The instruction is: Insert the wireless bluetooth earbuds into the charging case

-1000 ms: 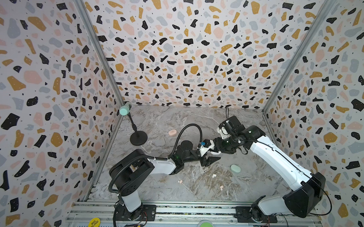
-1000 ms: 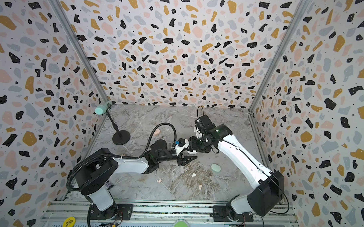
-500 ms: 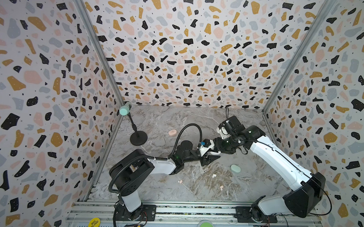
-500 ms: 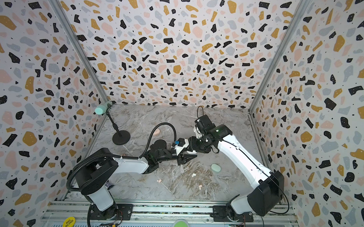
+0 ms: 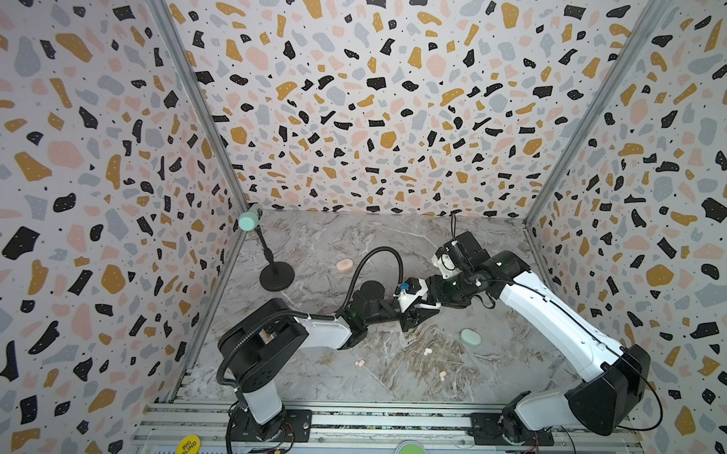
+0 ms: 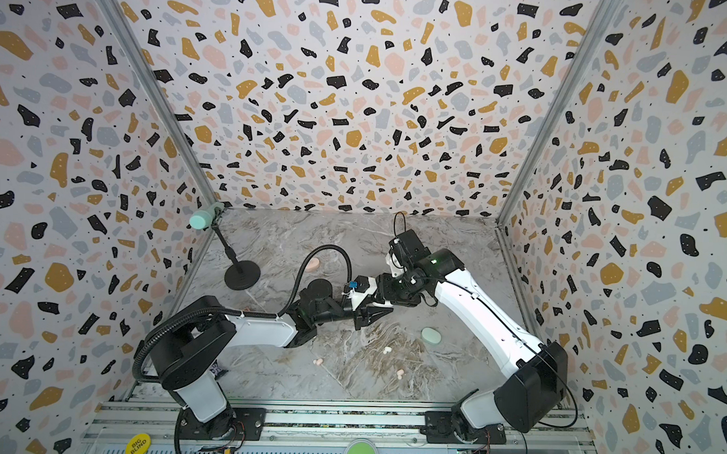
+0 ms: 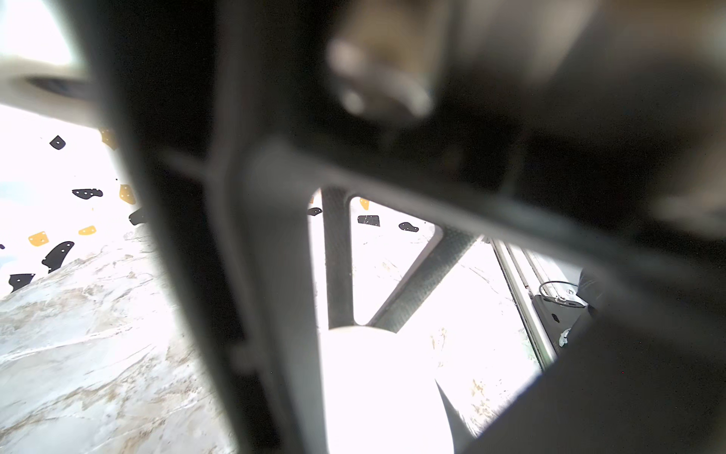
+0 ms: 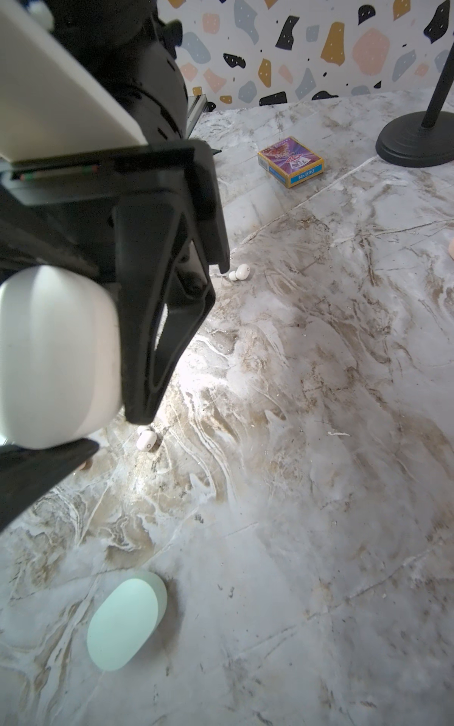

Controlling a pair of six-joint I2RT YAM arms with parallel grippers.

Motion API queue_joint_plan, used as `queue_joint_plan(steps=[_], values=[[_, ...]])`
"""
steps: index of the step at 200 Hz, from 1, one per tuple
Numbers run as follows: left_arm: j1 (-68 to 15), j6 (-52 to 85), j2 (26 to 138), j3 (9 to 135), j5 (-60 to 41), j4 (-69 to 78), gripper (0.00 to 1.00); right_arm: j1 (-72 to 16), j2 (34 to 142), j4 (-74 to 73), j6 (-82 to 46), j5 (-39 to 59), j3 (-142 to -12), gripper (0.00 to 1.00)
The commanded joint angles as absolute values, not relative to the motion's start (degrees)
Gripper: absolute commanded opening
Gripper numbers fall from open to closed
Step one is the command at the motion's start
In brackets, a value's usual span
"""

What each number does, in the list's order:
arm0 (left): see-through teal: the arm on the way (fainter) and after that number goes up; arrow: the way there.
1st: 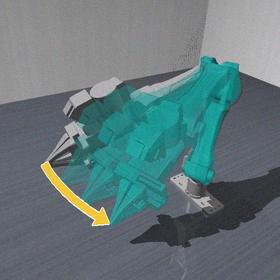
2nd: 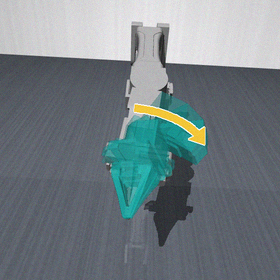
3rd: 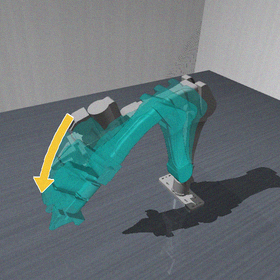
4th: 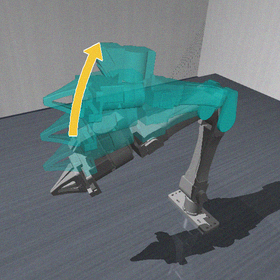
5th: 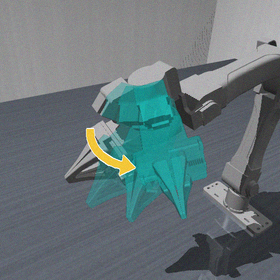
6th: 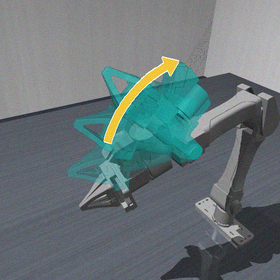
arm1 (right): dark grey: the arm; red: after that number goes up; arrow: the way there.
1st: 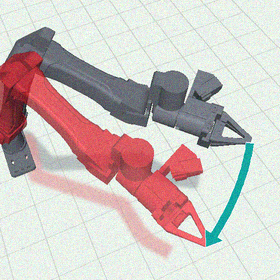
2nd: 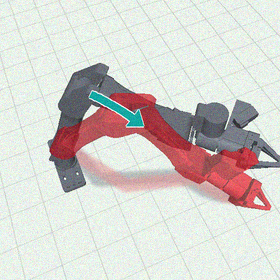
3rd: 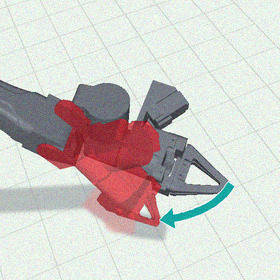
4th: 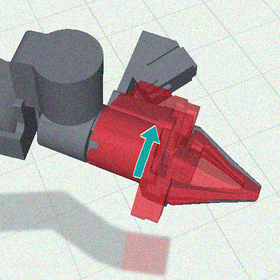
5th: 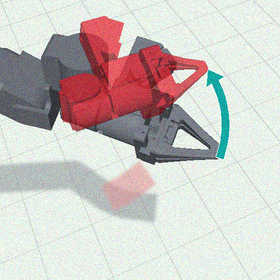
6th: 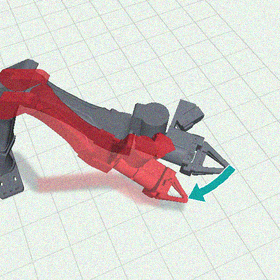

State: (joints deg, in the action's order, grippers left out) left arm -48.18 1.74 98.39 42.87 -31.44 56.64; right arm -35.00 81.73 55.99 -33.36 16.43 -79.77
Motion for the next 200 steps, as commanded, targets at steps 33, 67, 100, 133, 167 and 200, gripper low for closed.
queue_joint_plan(steps=[33, 67, 100, 133, 167, 200], values=[[-48.53, 1.59, 97.12, 43.68, -32.16, 57.93, 0.26, -35.51, 80.85, 55.07, -33.92, 18.87, -79.67, 0.57], [-48.52, 0.54, 96.44, 43.80, -32.21, 55.40, 0.25, -35.09, 80.88, 55.62, -33.11, 19.94, -80.58, 0.56], [-48.56, -1.82, 95.33, 43.86, -31.91, 51.63, 0.23, -33.98, 80.87, 56.67, -31.83, 21.26, -80.94, 0.57], [-48.55, -3.25, 95.08, 44.34, -31.64, 48.99, 0.20, -33.98, 81.18, 57.59, -31.14, 22.20, -81.68, 0.61], [-48.52, -3.05, 95.45, 44.82, -31.95, 48.44, 0.19, -34.03, 81.28, 58.49, -30.85, 22.16, -82.44, 0.65], [-48.56, -3.08, 95.45, 45.01, -31.90, 47.62, 0.18, -34.49, 81.29, 58.93, -30.85, 22.06, -82.92, 0.68]])
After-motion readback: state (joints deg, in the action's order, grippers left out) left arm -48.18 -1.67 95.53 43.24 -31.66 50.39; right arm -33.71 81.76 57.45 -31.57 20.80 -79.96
